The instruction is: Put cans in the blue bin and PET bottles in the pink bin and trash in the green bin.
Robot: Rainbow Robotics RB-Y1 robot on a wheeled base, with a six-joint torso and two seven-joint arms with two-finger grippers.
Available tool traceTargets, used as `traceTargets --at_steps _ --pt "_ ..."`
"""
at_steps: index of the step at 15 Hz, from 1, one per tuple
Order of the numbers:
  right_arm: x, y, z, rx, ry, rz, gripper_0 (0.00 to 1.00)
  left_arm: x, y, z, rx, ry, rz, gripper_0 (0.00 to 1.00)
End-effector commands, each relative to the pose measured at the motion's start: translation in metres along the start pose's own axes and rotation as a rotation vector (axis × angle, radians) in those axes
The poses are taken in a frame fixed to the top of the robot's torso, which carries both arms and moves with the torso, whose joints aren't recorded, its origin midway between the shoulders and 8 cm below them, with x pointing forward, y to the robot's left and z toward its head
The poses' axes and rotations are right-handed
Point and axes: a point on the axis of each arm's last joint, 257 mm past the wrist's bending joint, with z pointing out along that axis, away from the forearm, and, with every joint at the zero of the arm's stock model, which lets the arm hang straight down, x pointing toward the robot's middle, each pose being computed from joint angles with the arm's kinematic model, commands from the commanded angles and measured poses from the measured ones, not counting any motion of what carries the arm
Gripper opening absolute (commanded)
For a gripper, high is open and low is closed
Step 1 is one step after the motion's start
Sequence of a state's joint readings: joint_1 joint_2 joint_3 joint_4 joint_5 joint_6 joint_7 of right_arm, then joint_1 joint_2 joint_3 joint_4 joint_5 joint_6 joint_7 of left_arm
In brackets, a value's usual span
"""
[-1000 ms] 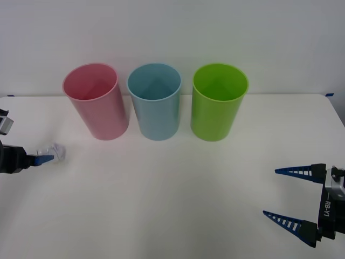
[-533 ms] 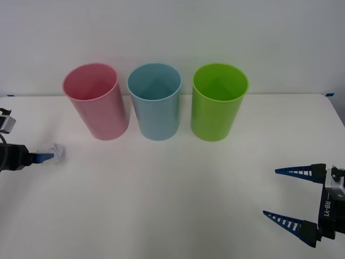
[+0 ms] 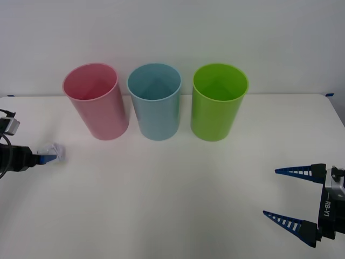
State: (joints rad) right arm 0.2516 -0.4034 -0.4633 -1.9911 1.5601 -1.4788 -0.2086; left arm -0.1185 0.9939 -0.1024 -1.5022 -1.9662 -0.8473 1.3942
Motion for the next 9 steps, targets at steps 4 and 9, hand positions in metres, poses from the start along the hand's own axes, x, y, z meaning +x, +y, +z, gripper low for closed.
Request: traceTargets --at_steps 4,9 --pt "0.000 0.000 0.000 0.000 0.000 0.000 1.00 0.002 -0.002 0.010 0.003 -0.004 -0.006 1.00" --pt "0.000 0.000 0.000 0.000 0.000 0.000 1.00 -0.009 0.005 0.025 -0.009 -0.009 -0.020 1.00"
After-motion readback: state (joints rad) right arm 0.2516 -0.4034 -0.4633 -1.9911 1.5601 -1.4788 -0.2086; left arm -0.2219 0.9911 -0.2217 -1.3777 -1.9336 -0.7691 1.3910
